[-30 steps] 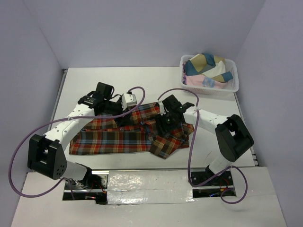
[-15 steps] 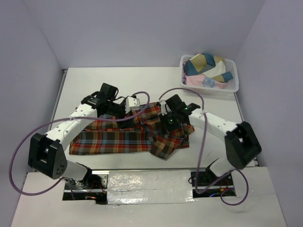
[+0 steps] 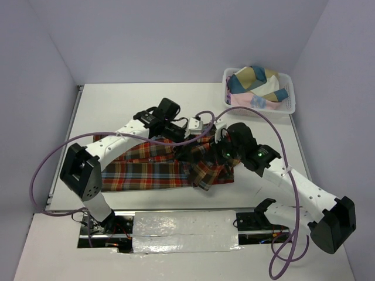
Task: Fold and stack the long sleeve shirts
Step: Fold the shirt
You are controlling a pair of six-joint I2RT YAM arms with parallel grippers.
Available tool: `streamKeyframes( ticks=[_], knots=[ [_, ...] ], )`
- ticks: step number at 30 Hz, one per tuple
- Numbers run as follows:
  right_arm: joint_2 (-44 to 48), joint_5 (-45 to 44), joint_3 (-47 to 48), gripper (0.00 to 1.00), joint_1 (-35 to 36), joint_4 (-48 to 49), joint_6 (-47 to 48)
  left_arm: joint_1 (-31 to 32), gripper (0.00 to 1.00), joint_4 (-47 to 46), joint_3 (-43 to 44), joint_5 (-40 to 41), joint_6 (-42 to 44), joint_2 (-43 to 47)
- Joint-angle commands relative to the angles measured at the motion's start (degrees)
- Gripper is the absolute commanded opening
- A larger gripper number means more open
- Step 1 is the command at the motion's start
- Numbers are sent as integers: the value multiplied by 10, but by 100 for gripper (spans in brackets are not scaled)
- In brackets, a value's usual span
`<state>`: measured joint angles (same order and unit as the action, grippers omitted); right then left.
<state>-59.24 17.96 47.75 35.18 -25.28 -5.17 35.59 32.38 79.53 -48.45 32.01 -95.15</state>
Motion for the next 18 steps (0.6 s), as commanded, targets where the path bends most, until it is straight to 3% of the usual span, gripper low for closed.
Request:
streamKeyframes(
  ticks=[1,10,13,16,17,18],
  knots=[
    [45,-1,-16,0,3,86,-9,22,99,-24,29,-78,-41,-20],
    [84,-32,-30,0,2,132,-30,52,99,-146,-30,-101,-159,-42],
    [84,-24,-35,0,2,137,-36,57,90,-160,-36,-70,-174,-50],
    [81,-27,-35,0,2,131,-34,58,59,-102,-10,-57,-115,-63],
    [82,-28,-35,0,0,127,-32,57,27,-86,1,-52,-104,-65],
    [83,-28,-36,0,0,126,-31,57,14,-75,5,-39,-96,-65]
  ],
)
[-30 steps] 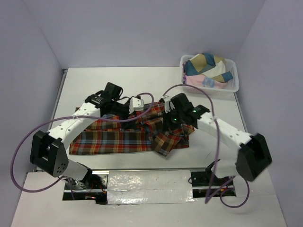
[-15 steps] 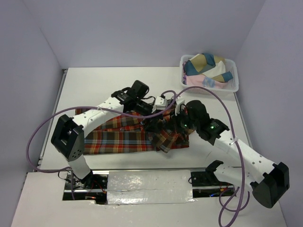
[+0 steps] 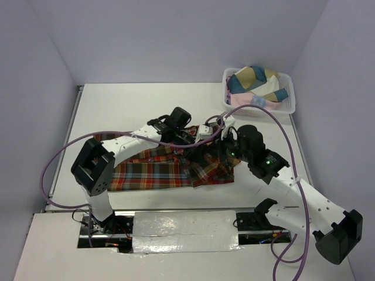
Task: Fold and stack the long sleeve shirts
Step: Fold the shirt
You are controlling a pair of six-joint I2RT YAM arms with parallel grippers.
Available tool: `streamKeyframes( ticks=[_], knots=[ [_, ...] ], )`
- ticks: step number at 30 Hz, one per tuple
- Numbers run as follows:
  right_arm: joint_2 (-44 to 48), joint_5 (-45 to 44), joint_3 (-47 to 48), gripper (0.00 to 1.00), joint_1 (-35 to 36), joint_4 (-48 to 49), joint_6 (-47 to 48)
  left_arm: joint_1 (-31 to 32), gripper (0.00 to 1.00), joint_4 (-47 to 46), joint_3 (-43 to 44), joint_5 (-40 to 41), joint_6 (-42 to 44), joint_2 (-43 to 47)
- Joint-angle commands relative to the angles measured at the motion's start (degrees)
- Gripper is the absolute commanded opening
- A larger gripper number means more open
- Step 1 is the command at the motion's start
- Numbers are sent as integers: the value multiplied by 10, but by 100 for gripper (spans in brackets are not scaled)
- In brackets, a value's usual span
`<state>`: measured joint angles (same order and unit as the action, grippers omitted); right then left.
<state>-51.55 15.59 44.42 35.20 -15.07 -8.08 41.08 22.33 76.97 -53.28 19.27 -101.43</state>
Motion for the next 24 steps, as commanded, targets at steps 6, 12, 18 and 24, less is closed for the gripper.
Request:
streamKeyframes(
  ticks=[6,12,18,24],
  knots=[
    [15,-27,20,63,-14,-48,17,3,0,147,96,47,145,-1],
    [87,24,37,80,-100,-46,-18,5,0,349,194,123,387,2],
    [3,-7,69,7,-155,-51,-48,63,0,492,248,217,548,16],
    [-128,27,117,3,-161,-37,-36,81,0,550,285,194,597,47]
  ],
)
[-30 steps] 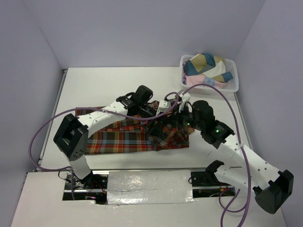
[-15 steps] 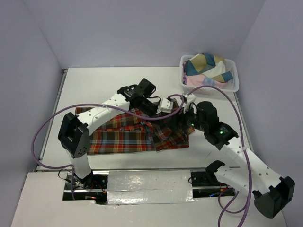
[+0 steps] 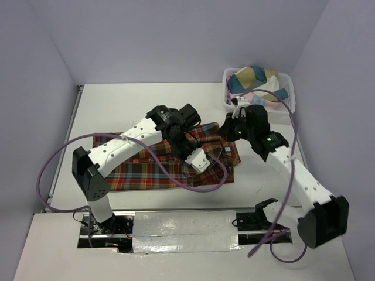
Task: Fold and stack the long sleeve shirts
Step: Fold the shirt
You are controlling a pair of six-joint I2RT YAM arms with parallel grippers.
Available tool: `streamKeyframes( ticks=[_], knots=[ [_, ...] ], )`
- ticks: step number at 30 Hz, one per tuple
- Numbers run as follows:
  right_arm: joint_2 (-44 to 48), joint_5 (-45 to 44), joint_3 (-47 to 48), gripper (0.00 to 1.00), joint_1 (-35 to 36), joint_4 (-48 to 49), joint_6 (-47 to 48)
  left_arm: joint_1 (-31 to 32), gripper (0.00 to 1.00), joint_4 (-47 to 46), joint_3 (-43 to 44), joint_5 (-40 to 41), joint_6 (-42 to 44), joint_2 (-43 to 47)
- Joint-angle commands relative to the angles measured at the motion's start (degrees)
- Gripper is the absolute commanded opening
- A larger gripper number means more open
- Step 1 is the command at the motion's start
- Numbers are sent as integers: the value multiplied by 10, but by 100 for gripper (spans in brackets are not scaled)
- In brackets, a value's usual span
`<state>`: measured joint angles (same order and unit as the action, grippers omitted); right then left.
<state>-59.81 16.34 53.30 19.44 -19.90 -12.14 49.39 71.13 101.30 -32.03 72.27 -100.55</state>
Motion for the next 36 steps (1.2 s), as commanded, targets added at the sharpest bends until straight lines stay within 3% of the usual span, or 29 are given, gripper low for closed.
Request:
streamKeyframes(
  ticks=[1,8,14,21,25,28,33,36],
  knots=[
    [-59,23,36,3,-3,20,7,0,0,63,49,-18,64,38],
    [-184,52,58,1,5,31,31,17,0,75,120,9,76,31],
    [-237,68,60,2,21,53,32,32,0,75,155,16,93,42],
    [-276,45,68,0,56,6,54,39,0,57,165,70,123,61],
    [-246,15,37,0,56,27,43,38,0,-49,117,167,110,75],
    [-253,-41,61,0,56,13,38,32,0,-134,101,245,73,69],
    [-266,-162,146,5,35,-53,-30,-6,0,-209,124,304,-1,41],
    [-243,-126,165,8,-38,-71,-90,-24,0,-219,144,318,-36,20]
  ],
)
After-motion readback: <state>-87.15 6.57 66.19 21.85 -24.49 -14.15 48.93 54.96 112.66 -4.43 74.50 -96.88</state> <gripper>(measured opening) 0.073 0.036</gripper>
